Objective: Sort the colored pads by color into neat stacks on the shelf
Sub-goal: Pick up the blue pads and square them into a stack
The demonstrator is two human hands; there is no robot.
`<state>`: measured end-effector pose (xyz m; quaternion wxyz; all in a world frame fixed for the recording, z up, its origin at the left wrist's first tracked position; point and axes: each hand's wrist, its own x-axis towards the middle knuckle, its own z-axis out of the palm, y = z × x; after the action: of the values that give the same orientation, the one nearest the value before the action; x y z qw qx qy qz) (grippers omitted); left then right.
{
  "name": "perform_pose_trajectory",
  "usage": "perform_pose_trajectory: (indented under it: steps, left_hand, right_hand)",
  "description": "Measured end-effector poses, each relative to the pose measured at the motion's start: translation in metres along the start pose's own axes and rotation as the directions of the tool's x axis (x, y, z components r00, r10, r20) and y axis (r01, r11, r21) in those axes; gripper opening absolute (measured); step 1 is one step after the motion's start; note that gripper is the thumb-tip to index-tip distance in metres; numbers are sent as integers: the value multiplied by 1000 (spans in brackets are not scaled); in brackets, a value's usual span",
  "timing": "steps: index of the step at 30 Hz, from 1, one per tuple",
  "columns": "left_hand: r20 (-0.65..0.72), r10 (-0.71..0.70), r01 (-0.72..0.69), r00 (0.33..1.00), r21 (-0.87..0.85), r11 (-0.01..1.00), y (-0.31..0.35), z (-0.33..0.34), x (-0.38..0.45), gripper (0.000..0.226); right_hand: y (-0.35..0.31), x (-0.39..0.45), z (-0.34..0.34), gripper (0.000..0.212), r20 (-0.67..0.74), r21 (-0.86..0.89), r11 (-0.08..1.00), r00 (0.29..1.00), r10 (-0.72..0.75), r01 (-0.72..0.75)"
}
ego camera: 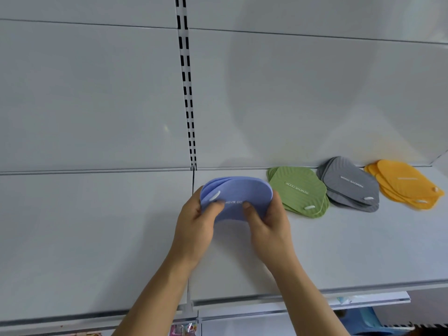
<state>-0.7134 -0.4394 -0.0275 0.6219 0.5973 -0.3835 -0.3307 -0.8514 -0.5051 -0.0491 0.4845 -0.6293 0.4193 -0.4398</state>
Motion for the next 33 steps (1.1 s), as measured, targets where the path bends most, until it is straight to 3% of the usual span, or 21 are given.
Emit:
perform_pose_trajectory:
  steps: [10, 14, 16, 18, 22, 24, 28, 33]
  left_hand:
    - [-29, -88, 88, 996, -15, 996, -9, 0, 4, 37]
    - [53, -147, 142, 988, 86, 986, -15, -8, 9, 33]
    - [43, -142, 131, 989, 203, 970, -19, -16, 13, 25]
    - [-43, -102, 111, 994, 365, 924, -24, -23, 16, 7]
    - [-128, 9, 74, 992, 630, 773, -27, -26, 29, 16]
    - [-141, 29, 74, 990, 668, 741, -23, -24, 39, 10]
    - [-156, 57, 78, 986, 741, 667, -29, -20, 54, 42]
    - [-152, 134, 43, 979, 801, 597, -44, -16, 62, 36]
  right_hand:
    - [10, -1, -2, 32, 68, -118, 993, 998, 14, -6]
    - [14, 5, -6, 37, 81, -194, 981, 996, 29, -13]
    - [16, 9, -11, 26, 66, -264, 964, 997, 35, -16]
    - [17, 14, -15, 17, 39, -359, 933, 999, 26, -11]
    - [14, 29, -11, 20, 64, -523, 847, 996, -69, 92]
    - [13, 41, -5, 22, 89, -549, 831, 995, -45, 86]
    - [17, 61, 5, 43, 106, -603, 793, 994, -22, 82]
    - [28, 64, 12, 45, 107, -682, 716, 989, -106, 151]
